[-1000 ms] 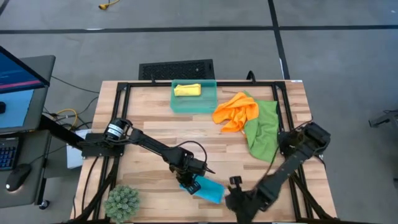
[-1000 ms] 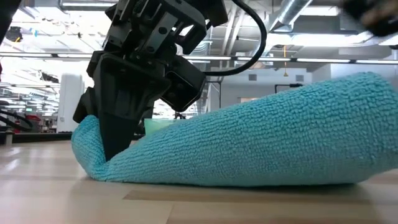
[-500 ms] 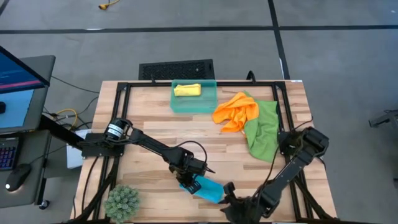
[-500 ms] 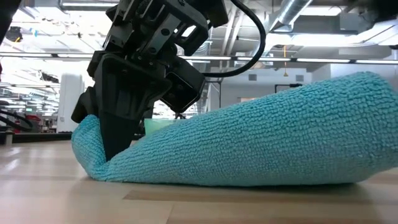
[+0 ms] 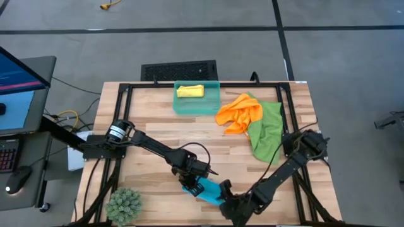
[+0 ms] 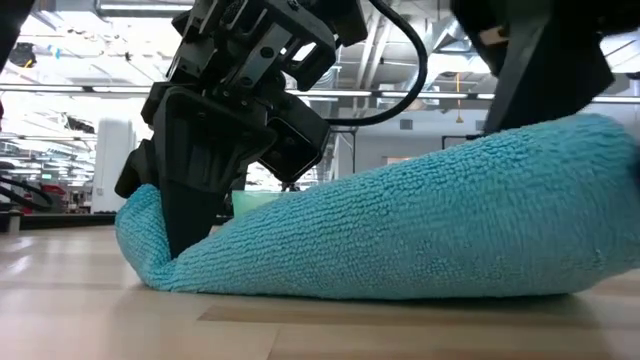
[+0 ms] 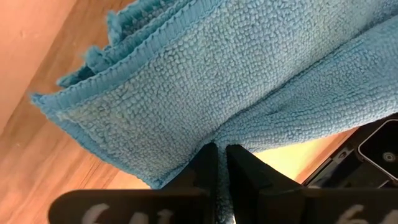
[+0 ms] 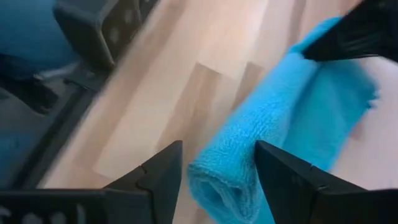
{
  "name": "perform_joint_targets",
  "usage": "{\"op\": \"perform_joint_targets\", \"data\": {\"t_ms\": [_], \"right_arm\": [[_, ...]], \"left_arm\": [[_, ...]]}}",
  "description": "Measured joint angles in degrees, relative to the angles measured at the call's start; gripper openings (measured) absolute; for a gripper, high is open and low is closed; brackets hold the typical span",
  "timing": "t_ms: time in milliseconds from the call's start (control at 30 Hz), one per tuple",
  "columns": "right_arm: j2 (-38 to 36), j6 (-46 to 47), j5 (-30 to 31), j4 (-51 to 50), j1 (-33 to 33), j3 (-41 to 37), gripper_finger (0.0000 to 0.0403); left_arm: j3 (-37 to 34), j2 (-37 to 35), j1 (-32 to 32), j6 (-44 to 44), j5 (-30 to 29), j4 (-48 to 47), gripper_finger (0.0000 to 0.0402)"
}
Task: Roll microfiber towels into tight, uniform cylinder then place into a basket
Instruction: Roll the blue microfiber towel
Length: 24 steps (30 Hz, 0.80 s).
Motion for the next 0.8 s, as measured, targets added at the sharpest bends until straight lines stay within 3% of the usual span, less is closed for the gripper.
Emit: {"op": "perform_joint_targets", "data": {"t_ms": [200, 800], "right_arm": [[1.34, 3.32, -5.54, -0.39, -0.9, 0.0, 0.0207], [5.37, 13.67, -9.73, 1.76, -2.6, 0.32, 0.0109]], "left_arm": [[0.0, 0.01, 0.0, 0.0, 0.45, -0.07, 0.0012], [-0.02, 0.04, -0.02, 0.7, 1.75, -0.09, 0.0012]]}}
